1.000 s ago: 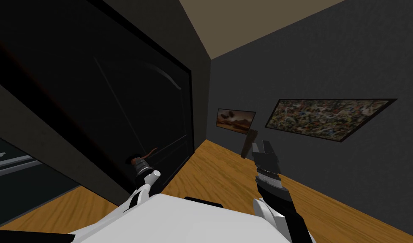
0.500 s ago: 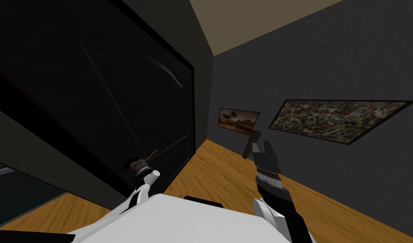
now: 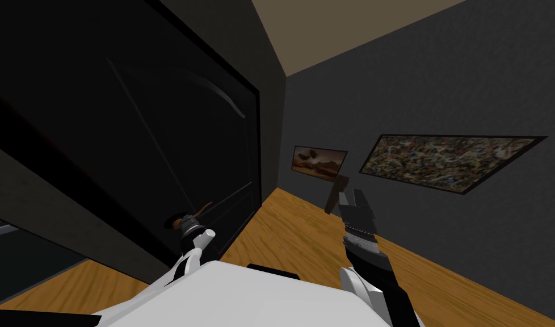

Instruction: Push the door open

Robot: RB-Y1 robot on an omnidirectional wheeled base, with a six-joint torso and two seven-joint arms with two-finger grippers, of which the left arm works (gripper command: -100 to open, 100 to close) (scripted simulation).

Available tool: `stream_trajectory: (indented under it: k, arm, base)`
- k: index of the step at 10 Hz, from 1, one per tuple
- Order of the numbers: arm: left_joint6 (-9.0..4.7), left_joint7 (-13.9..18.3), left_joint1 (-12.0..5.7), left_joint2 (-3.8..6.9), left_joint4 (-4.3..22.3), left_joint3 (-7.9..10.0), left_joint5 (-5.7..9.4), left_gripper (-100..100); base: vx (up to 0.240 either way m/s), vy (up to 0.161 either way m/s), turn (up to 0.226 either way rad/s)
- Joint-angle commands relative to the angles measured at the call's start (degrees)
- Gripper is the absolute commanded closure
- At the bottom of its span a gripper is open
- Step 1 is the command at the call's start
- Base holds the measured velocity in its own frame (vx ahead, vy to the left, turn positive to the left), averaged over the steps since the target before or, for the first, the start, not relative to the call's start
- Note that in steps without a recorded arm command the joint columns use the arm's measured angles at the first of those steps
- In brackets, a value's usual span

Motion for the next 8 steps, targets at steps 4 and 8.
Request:
stream_trajectory:
  k: [4,8]
  arm:
    - [-3.32,-3.57,-1.44,-1.28,-0.52,4.59,2.10,100]
    - [-5.51,-6.57,-2.48,-2.48,-1.63,8.40,3.82,100]
  base:
    - [0.049,-0.181,0.005]
    - [0.063,-0.192,0.001]
